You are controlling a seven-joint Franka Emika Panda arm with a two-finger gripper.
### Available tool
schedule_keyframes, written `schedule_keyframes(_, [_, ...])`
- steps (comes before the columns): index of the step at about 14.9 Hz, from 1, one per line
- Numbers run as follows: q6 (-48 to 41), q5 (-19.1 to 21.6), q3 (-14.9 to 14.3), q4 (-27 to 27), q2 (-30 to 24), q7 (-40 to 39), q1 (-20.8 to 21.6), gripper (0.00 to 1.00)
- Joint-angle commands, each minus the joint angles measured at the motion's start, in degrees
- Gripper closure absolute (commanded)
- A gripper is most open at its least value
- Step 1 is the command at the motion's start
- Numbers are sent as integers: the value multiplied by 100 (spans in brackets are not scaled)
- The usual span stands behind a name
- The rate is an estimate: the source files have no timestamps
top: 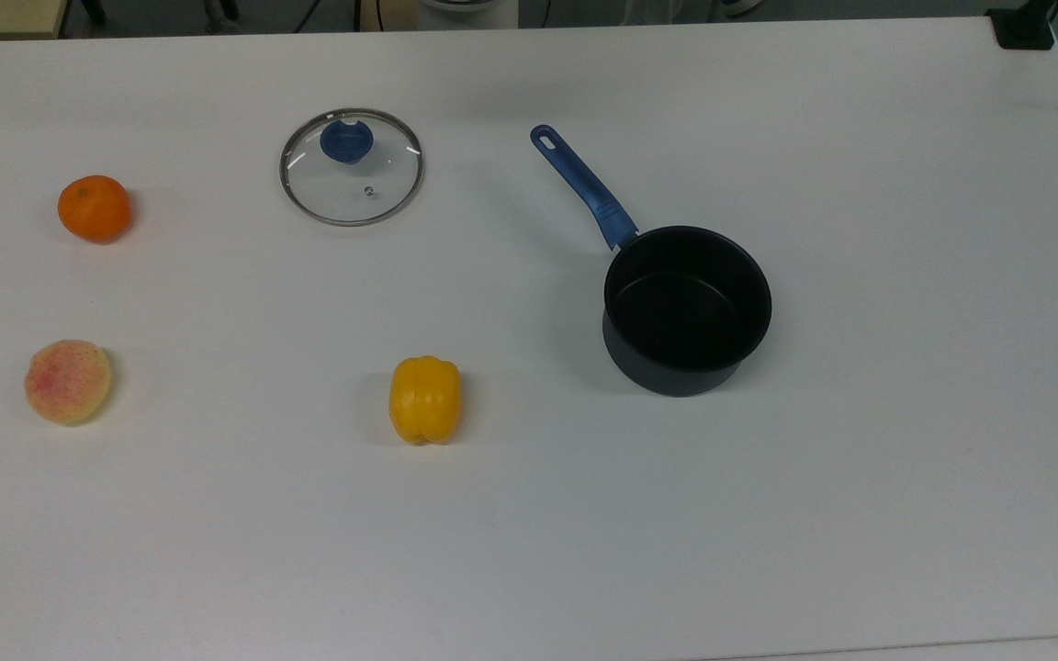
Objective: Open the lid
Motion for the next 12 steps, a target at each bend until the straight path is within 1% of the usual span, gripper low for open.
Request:
schedule_keyframes(1, [-97, 224, 361, 89, -35, 568, -82, 0])
schedule_keyframes(3, [-53, 294, 493, 90, -18, 524, -195, 0])
schedule_keyframes(4, [52, 303, 607, 72, -18, 394, -266, 0])
schedule_keyframes(5, [253, 303, 625, 46, 0, 253, -266, 0])
schedule_keyframes(7, [517, 303, 625, 28, 70, -54, -266, 0])
schedule_keyframes(9, [938, 268, 608, 28, 149, -528, -266, 0])
schedule_keyframes(11, [1256, 233, 564, 19, 228, -697, -266, 0])
schedule_keyframes(12, [1274, 259, 555, -7, 237, -698, -266, 0])
